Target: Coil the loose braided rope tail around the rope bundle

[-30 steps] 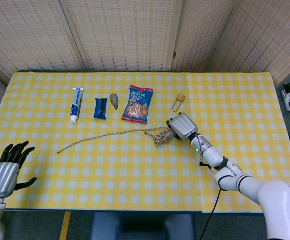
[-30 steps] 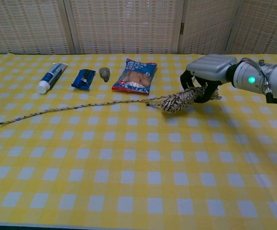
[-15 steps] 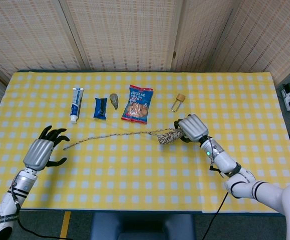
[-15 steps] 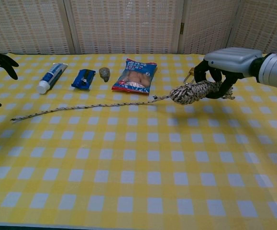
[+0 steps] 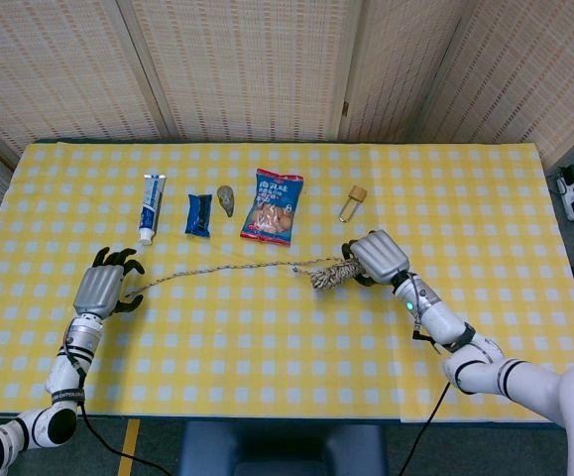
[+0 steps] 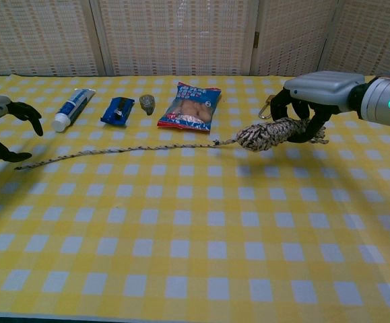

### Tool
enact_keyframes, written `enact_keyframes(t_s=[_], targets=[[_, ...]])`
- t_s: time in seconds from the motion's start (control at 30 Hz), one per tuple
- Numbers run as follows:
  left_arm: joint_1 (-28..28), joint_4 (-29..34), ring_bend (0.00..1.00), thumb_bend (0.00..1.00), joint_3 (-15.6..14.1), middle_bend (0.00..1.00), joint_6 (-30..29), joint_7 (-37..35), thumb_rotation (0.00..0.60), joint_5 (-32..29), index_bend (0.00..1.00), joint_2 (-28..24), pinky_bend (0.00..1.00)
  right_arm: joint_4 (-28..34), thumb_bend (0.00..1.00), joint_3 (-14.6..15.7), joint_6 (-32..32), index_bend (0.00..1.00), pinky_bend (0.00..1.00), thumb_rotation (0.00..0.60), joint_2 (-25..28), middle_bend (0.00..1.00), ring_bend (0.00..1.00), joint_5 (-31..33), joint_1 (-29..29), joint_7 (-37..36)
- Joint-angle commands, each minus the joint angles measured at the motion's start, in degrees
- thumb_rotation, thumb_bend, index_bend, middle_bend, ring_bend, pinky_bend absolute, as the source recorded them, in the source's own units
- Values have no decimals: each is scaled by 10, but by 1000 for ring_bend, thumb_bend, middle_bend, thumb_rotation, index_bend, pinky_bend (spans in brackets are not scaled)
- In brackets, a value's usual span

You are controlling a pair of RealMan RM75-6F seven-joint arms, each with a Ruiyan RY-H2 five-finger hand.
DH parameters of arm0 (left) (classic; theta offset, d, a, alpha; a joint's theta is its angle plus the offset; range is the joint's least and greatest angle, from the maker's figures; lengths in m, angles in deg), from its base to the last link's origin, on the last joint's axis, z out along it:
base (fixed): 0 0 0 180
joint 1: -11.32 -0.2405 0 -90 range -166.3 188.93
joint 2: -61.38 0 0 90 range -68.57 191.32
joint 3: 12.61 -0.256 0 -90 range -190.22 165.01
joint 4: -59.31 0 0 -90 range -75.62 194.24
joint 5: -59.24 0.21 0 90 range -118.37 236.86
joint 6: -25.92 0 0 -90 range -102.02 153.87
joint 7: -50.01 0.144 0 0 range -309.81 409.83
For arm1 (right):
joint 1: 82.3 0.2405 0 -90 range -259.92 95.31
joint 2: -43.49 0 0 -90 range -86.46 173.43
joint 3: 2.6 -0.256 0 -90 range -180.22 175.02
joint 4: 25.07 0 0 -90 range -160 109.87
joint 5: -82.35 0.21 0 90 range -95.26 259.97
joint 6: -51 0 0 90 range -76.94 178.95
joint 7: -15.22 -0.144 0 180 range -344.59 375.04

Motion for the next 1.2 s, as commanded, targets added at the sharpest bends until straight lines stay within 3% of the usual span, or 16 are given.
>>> enact_keyframes(t_s=[0.03, 0.57, 1.2], targets=[[7, -8, 180, 338, 2, 188, 9, 11, 600, -20, 410, 11, 36, -2, 450, 0, 2, 706, 470, 600, -2, 567, 626, -1, 1, -1], [28, -57, 166, 356, 6, 188, 15, 47, 600, -94, 430, 58, 3, -5, 456, -1, 9, 714, 470, 600, -4, 568, 627, -3, 5, -3], [44, -120, 177, 403, 9, 189, 34, 45, 600, -123, 498, 95, 0, -13, 466, -1, 14, 722, 470, 600, -11, 569, 629, -3, 5, -7]])
